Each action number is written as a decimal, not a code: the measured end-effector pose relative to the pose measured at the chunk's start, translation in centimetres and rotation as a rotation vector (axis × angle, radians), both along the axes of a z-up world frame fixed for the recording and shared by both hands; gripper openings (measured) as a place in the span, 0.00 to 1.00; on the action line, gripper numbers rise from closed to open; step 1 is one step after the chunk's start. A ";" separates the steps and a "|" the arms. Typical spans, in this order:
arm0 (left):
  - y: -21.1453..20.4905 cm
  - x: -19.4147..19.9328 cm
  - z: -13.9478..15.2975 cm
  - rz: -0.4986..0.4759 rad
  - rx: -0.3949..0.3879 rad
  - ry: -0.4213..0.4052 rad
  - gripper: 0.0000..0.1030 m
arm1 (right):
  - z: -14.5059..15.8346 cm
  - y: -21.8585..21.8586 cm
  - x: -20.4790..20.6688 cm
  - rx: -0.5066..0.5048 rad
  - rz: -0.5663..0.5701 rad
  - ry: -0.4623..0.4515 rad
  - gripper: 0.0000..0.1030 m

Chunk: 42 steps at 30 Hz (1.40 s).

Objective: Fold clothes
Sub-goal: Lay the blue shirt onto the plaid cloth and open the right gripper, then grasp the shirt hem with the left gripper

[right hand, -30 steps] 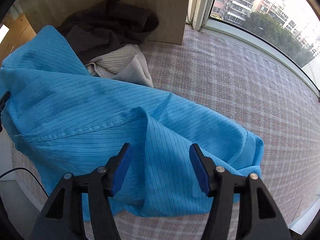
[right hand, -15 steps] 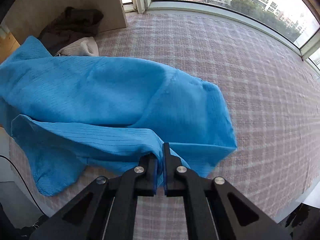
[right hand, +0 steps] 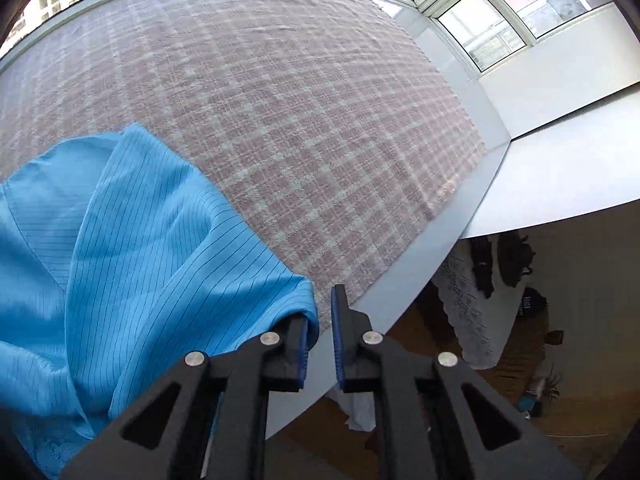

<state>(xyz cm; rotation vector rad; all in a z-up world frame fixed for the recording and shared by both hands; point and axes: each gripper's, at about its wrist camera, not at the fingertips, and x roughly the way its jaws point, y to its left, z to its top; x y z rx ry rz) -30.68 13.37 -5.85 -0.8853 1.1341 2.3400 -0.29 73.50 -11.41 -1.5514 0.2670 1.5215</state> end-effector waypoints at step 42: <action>21.6 -2.7 -15.5 -0.376 -0.282 -0.508 0.85 | -8.0 -3.7 -20.7 -0.352 0.665 0.186 0.51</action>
